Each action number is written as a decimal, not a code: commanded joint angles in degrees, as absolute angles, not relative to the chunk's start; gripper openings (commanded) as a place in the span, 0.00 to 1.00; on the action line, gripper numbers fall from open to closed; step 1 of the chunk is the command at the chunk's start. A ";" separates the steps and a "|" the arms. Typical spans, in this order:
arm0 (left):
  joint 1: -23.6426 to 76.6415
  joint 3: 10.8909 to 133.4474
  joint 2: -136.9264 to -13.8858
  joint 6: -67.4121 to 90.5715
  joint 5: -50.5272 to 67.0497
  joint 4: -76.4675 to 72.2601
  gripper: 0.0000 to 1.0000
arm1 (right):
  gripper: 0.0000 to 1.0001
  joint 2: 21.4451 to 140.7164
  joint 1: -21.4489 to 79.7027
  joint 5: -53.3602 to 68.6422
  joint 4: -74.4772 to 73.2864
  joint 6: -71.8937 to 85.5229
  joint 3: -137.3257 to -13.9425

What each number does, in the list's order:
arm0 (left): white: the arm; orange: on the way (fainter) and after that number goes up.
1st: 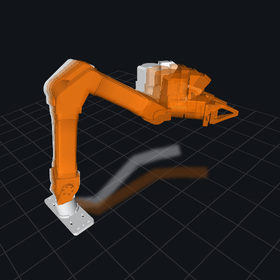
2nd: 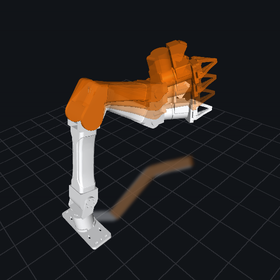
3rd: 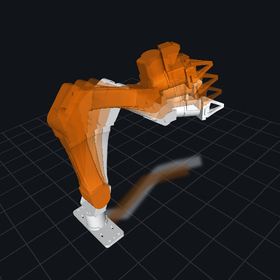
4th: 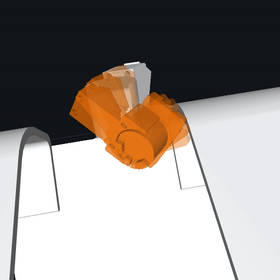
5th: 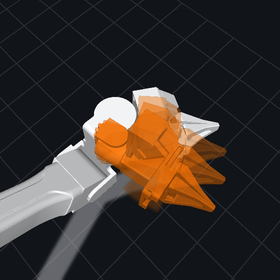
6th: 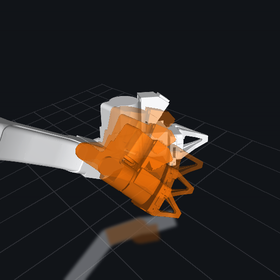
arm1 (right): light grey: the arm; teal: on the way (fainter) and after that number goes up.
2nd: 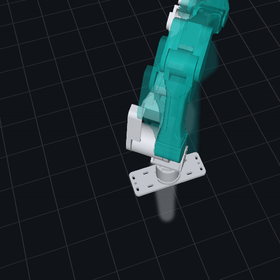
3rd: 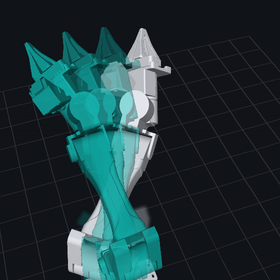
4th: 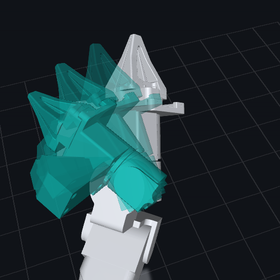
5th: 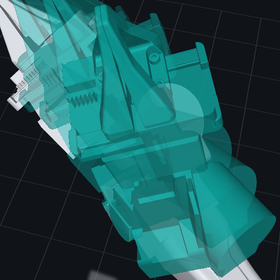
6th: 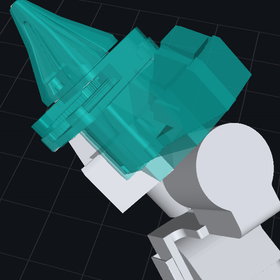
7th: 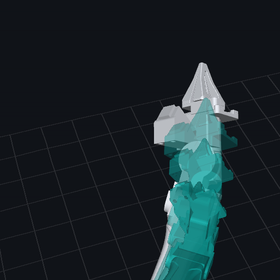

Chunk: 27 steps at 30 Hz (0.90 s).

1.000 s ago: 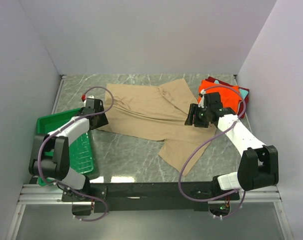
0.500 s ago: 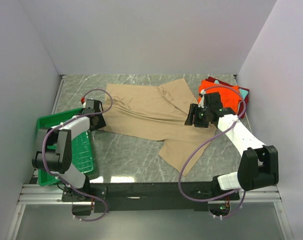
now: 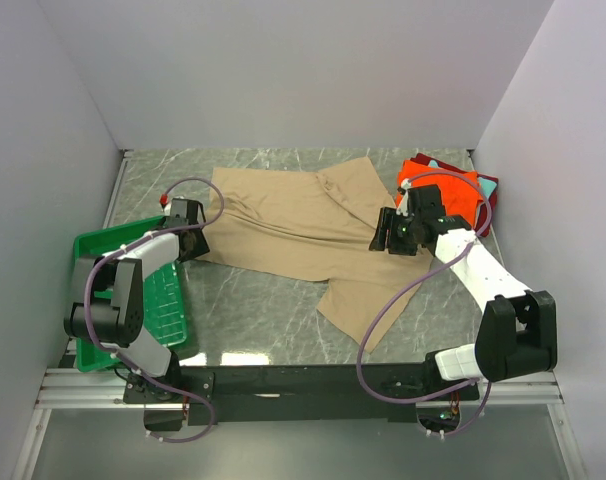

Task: Fold and stack the t-shirts
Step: Fold the tshirt

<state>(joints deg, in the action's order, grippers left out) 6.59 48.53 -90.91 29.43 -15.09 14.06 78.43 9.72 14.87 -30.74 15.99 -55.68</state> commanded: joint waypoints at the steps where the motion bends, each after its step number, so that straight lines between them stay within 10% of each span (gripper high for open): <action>1: 6.33 48.43 -90.79 30.15 -16.70 12.92 0.47 | 0.63 77.61 9.76 15.55 -29.09 15.73 -54.76; 12: 6.33 47.90 -93.60 30.76 -16.44 11.95 0.40 | 0.63 77.96 9.75 15.82 -29.00 15.73 -54.84; 27: 6.33 48.78 -91.15 29.62 -15.29 13.80 0.01 | 0.62 73.22 15.80 11.79 -29.88 19.50 -52.13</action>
<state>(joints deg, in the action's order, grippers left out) 6.50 48.45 -93.03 29.65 -16.32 11.84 77.30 11.77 14.02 -30.33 17.26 -53.69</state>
